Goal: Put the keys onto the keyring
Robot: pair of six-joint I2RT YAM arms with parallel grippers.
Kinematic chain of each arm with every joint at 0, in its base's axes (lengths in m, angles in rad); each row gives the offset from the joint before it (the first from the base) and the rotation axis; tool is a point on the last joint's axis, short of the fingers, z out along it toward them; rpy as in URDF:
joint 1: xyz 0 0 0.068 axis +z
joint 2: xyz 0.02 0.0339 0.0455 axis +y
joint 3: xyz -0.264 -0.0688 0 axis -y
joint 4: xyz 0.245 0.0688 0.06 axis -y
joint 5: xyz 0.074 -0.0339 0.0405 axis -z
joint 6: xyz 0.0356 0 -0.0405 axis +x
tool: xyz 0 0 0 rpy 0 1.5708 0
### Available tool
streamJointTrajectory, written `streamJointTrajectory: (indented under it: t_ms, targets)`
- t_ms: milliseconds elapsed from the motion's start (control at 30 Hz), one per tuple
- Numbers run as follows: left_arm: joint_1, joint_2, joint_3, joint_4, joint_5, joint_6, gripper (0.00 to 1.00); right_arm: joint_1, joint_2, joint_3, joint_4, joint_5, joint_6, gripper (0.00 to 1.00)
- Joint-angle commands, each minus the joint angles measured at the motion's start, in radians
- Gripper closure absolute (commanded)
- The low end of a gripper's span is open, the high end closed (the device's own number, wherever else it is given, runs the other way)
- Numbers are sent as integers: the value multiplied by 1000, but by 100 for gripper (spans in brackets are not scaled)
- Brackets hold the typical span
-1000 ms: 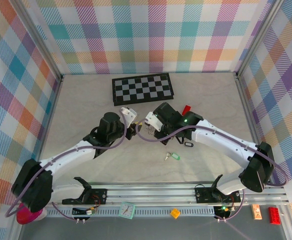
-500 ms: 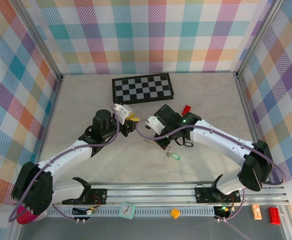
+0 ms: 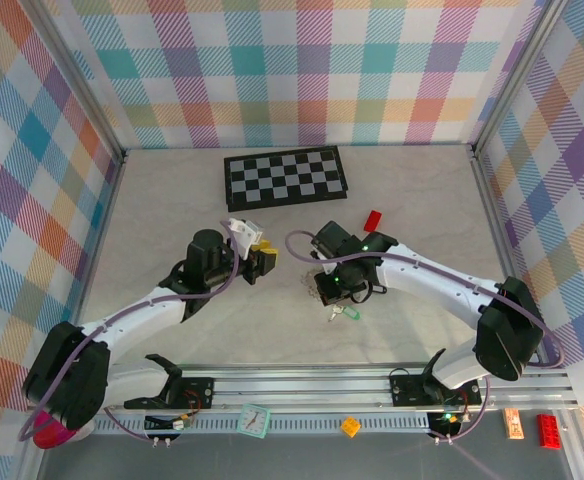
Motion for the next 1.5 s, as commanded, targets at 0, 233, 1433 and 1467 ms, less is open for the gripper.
streamJointTrajectory:
  t_ms: [0, 233, 1433, 1467]
  targets:
    - [-13, -17, -23, 64, 43, -3, 66, -3, 0, -1, 5, 0, 138, 100]
    - [-94, -48, -68, 90, 40, 60, 70, -57, 35, 8, 59, -137, 238, 100]
    - [-315, -200, -272, 198, -638, -112, 70, -76, 407, 231, 243, -241, 309, 90]
    - [-315, -219, -271, 168, -648, -123, 69, -74, 423, 242, 242, -240, 294, 82]
